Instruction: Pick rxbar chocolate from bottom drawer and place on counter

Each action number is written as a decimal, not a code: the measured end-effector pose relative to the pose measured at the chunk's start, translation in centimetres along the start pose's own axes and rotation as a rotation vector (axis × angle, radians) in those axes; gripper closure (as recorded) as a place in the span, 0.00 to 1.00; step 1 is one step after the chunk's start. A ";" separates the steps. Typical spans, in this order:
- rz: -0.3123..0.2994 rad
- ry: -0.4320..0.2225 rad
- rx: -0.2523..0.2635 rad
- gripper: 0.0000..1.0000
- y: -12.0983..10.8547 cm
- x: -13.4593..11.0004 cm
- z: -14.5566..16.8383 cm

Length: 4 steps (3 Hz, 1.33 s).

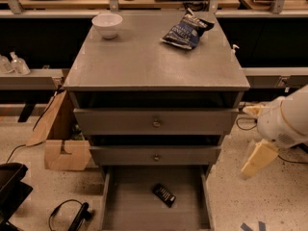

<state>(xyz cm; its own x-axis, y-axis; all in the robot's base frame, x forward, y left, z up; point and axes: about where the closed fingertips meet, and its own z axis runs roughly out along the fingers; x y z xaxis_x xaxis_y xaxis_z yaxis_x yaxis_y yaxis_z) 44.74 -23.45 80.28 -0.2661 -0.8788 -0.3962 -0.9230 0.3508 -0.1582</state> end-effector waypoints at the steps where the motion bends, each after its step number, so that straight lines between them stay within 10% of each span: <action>1: 0.016 -0.082 0.011 0.00 0.3 2.1 6.3; 4: 0.060 -0.159 0.016 0.00 -1.1 2.6 12.1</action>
Offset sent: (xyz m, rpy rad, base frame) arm 0.0708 0.0046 -0.1330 0.1792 -0.0580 -0.1017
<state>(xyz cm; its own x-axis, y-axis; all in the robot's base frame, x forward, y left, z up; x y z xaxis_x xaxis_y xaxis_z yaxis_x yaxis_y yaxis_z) 48.42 -22.15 68.46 -0.2719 -0.7942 -0.5434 -0.9019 0.4073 -0.1440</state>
